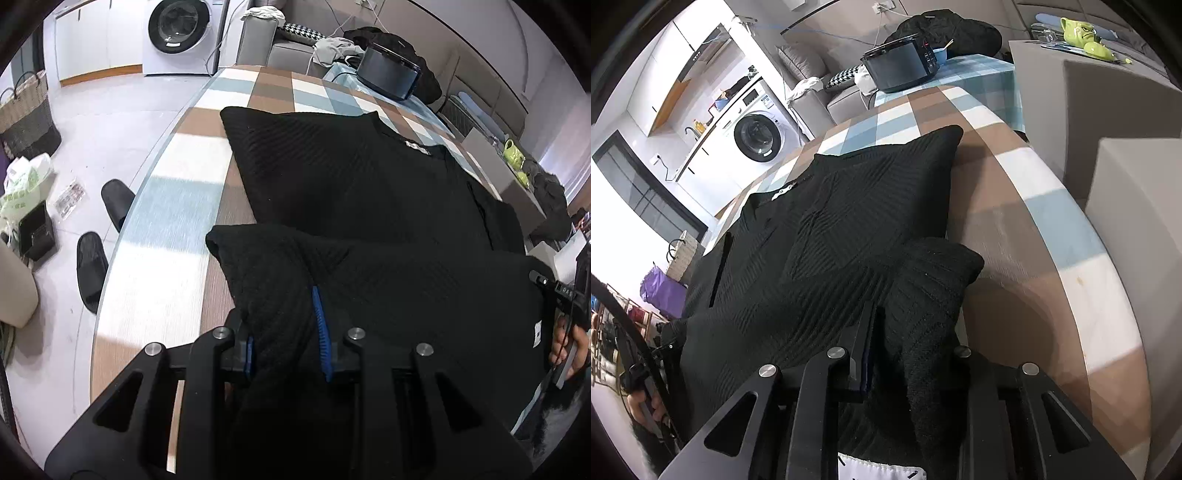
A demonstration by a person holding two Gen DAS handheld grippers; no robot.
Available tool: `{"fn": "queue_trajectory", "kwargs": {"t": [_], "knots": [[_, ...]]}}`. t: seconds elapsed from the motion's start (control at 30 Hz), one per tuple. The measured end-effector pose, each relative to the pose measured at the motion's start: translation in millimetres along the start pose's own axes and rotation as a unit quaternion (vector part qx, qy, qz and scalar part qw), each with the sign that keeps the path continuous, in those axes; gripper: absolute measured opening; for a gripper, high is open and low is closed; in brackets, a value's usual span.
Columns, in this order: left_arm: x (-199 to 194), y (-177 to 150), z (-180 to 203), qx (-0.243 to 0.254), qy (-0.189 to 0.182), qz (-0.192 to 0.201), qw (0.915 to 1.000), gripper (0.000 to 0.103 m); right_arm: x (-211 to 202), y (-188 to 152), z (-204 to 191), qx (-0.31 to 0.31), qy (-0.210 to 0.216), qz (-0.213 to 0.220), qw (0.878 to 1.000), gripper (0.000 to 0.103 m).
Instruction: Fold small clothes
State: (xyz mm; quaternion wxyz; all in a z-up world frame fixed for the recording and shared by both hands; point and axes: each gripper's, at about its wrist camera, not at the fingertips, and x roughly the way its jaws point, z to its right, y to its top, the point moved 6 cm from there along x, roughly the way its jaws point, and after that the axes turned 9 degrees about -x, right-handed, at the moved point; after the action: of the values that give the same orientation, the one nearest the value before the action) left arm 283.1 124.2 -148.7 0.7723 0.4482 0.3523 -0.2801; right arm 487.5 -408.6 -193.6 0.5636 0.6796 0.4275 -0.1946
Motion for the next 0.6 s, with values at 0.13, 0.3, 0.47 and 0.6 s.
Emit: {"fn": "queue_trajectory", "kwargs": {"t": [0.13,0.3,0.47,0.6], "knots": [[-9.6,-2.0,-6.4,-0.016,0.0,0.009,0.9998,0.035,-7.1,-5.3,-1.4,-0.007,0.0,0.005,1.0,0.026],[-41.7,-5.0,-16.5,-0.029,-0.021,0.038,0.9987,0.048,-28.9,-6.3,3.0,-0.014,0.013,0.025,1.0,0.038],[-81.2,-27.7,-27.6,-0.016,-0.023,0.077,0.9967,0.063,-68.2,-33.5,8.4,-0.014,0.025,0.062,0.998,0.052],[-93.7,-53.7,-35.2,-0.01,-0.019,0.071,0.9973,0.064,-88.8,-61.6,9.2,-0.021,0.038,0.076,0.996,0.055]]}}
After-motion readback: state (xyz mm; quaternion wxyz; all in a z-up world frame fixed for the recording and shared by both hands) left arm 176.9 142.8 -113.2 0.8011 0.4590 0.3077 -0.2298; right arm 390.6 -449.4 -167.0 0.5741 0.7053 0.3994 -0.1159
